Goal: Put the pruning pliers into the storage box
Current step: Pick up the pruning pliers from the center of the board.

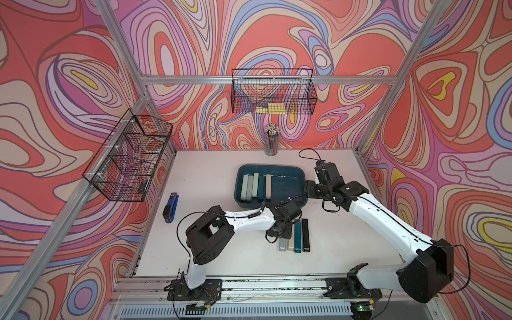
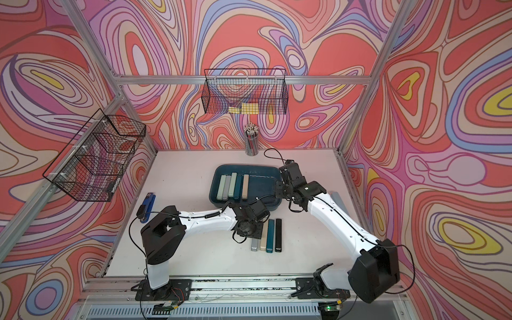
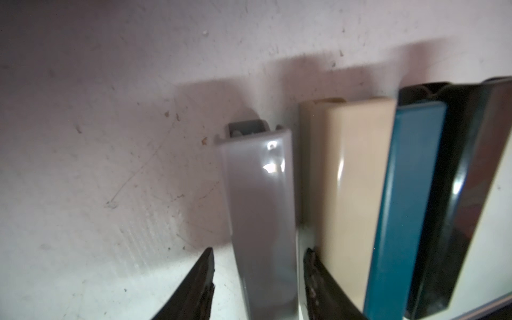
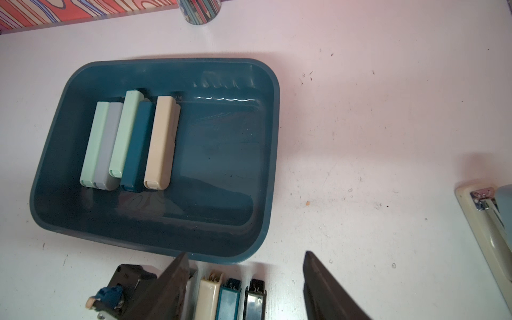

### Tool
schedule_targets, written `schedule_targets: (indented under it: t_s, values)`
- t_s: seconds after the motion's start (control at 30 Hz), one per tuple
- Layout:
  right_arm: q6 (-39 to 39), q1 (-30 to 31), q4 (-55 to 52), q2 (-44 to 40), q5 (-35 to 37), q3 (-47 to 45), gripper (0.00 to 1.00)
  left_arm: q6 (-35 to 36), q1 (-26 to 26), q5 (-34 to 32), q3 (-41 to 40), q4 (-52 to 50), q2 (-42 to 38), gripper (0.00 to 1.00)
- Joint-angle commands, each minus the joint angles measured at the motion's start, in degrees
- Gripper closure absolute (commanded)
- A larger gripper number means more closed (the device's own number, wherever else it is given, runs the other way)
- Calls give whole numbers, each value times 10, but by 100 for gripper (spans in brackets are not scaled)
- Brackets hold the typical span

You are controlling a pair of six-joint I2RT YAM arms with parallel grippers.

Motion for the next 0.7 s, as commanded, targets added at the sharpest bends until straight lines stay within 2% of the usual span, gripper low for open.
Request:
schedule_targets:
  t_s: [0.0, 0.17, 0.27, 0.3, 0.5, 0.67]
  values:
    - [-2, 3, 0, -11, -2, -7, 33, -3, 0, -33, 27, -44, 22, 53]
    - [-2, 3, 4, -12, -3, -9, 33, -4, 0, -47, 40, -65, 32, 67]
    - [-2, 3, 8, -11, -5, -11, 33, -6, 0, -53, 41, -71, 32, 83]
    - [-2, 3, 9, -10, -7, -10, 33, -6, 0, -55, 41, -73, 31, 86]
    - [-2, 3, 9, -16, -8, -8, 33, -6, 0, -60, 50, -102, 3, 87]
    - [-2, 3, 9, -21, -7, -5, 33, 5, 3, -75, 110, -172, -38, 86]
